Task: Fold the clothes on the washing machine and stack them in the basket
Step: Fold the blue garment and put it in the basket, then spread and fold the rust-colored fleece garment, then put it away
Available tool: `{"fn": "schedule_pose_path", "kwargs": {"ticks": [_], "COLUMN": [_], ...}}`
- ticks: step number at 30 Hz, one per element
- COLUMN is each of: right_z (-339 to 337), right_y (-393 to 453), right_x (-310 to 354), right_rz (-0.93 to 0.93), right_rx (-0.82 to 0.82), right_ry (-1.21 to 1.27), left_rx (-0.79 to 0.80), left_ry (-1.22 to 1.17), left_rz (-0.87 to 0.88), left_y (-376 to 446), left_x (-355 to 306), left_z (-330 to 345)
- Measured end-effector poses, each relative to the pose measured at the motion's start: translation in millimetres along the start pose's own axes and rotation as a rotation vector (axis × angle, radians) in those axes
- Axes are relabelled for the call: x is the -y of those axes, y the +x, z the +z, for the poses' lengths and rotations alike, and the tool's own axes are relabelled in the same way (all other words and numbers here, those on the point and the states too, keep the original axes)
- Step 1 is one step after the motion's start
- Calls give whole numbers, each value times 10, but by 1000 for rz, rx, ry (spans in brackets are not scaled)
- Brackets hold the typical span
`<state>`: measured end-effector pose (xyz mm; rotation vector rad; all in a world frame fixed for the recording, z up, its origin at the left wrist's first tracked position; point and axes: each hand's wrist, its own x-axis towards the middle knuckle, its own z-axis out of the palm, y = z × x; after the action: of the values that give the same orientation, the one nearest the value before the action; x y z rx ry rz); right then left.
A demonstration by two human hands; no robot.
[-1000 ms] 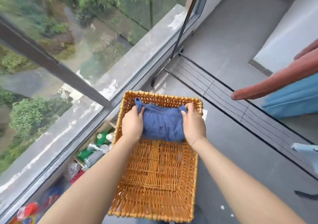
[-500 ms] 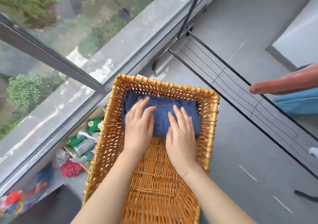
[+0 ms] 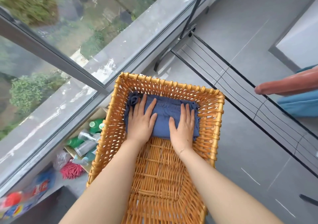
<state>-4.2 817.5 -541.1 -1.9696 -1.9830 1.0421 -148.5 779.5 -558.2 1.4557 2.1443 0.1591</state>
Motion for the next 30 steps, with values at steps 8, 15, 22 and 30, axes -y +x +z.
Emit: {"fn": "schedule_pose_path", "kwargs": {"ticks": [8,15,22,30], "right_z": [-918,-2029,-3414,-4775], "right_y": [-176,-763,-1444,-2300], "right_x": [273,410,546,623], "right_rz": [52,-97,-272,-351], "right_rx": [89,186,153,-39], "right_ry": [256,317,349,344], "left_rx": [-148,-101,-97,-84], "left_ry": [-342,-507,-549,-571], "left_rz": [-126,-208,-49,195], "left_y": [-370,-1259,-2150,-2845], "left_x": [-408,-1128,-2211,-3206], "left_z": [-881,-1665,-2413,-3136]}}
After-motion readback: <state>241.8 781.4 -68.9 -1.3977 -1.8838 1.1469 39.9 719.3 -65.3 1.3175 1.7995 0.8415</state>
